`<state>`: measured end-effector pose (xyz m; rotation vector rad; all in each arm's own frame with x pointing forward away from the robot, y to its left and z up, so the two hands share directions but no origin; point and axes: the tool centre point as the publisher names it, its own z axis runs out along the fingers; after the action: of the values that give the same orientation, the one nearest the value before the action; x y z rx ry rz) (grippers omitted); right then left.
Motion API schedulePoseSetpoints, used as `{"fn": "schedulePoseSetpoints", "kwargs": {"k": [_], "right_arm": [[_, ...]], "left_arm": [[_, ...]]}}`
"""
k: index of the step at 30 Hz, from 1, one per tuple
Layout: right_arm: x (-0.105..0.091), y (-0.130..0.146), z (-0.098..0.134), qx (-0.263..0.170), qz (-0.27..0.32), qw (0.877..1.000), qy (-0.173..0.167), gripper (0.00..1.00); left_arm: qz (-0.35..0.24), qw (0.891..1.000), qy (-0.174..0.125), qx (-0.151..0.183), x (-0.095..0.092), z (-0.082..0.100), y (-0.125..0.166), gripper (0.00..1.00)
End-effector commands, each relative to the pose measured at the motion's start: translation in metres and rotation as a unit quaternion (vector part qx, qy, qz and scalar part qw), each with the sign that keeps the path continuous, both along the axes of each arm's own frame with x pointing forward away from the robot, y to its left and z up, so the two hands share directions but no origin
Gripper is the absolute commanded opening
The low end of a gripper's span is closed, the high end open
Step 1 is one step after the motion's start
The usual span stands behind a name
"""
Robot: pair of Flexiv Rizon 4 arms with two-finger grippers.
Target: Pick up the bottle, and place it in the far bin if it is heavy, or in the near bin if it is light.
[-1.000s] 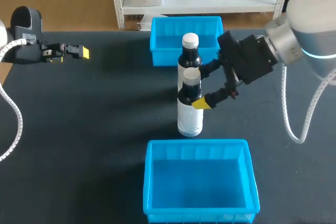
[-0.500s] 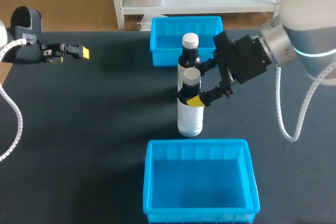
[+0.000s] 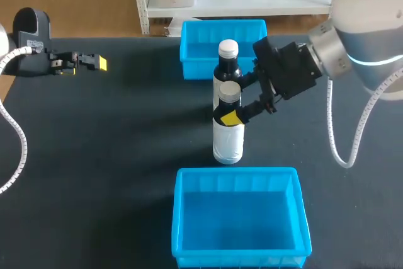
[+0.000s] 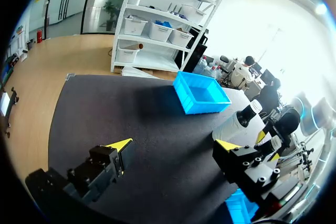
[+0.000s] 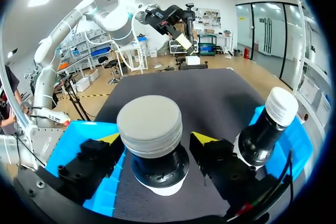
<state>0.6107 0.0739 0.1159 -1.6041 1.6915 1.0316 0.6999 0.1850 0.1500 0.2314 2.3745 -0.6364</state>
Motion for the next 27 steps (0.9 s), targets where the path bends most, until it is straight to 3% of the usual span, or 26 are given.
{"fn": "schedulePoseSetpoints", "kwargs": {"k": [1, 5, 9, 15, 19, 21, 27], "right_arm": [[0.001, 0.000, -0.002, 0.004, 0.001, 1.000, 0.000, 0.73], [0.002, 0.001, -0.002, 0.004, 0.001, 1.000, 0.000, 0.66], [0.002, 0.001, -0.002, 0.004, 0.000, 1.000, 0.000, 0.49], [0.003, 0.000, -0.002, 0.004, -0.001, 1.000, -0.001, 0.43], [0.003, -0.001, -0.001, 0.004, -0.003, 1.000, -0.003, 0.20], [0.003, -0.003, 0.002, 0.004, -0.006, 1.000, -0.005, 0.00], [0.009, -0.017, 0.010, 0.006, -0.023, 1.000, -0.014, 0.00]], "left_arm": [[0.000, 1.000, 0.000, 0.000, 0.000, 0.000, 0.000, 1.00], [0.000, 1.000, 0.000, 0.000, 0.000, 0.000, 0.000, 1.00], [0.000, 1.000, 0.000, 0.000, 0.000, 0.000, 0.000, 1.00], [0.000, 1.000, 0.000, 0.000, 0.000, 0.000, 0.000, 1.00], [0.000, 1.000, 0.000, 0.000, 0.000, 0.000, 0.000, 1.00], [0.000, 1.000, 0.000, 0.000, 0.000, 0.000, 0.000, 1.00], [0.000, 1.000, 0.000, 0.000, 0.000, 0.000, 0.000, 1.00]]}}
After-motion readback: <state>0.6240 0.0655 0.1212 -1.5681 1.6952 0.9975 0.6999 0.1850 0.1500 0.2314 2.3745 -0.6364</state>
